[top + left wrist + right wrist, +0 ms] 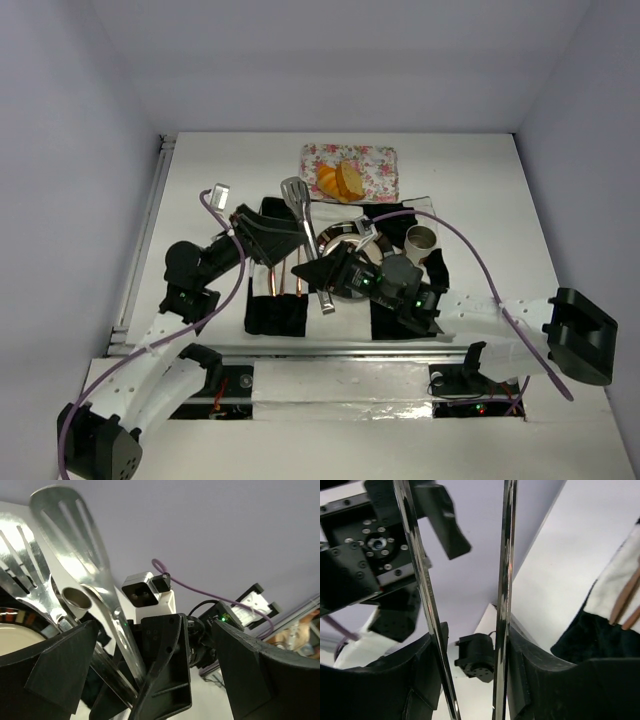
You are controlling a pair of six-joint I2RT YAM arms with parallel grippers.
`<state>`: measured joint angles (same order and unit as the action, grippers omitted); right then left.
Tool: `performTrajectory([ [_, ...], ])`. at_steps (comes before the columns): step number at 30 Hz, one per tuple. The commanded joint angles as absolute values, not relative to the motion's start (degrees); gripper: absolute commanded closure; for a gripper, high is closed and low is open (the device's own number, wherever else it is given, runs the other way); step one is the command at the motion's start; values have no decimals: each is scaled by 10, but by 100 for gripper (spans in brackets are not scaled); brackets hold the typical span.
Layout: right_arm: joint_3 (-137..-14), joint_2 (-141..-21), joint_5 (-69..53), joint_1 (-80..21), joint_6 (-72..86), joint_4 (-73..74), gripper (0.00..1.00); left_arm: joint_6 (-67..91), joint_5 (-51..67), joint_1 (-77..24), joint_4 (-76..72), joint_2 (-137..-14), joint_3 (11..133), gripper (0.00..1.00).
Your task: Place the bread
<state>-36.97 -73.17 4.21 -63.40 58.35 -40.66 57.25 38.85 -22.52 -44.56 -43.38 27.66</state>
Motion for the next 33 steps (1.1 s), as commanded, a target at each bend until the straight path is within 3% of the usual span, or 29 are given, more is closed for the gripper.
performTrajectory([
  [1, -398, -708, 79, -628, 565, -360, 50, 491, 388, -229, -349, -411, 323, 1],
  [6, -419, -668, 95, -605, 534, -245, 51, 408, 369, -229, -215, -393, 360, 1],
  [14, -495, -628, 65, -495, 430, 10, 52, 273, 238, -229, 36, -358, 401, 1],
  [20, -577, -684, 52, -431, 320, 172, 54, 231, 175, -229, 59, -350, 382, 1],
  [21, -597, -701, 50, -406, 302, 196, 58, 229, 163, -229, 55, -348, 373, 1],
  [33, -766, -892, 26, -334, 204, 313, 57, 234, 115, -229, 63, -266, 328, 1],
])
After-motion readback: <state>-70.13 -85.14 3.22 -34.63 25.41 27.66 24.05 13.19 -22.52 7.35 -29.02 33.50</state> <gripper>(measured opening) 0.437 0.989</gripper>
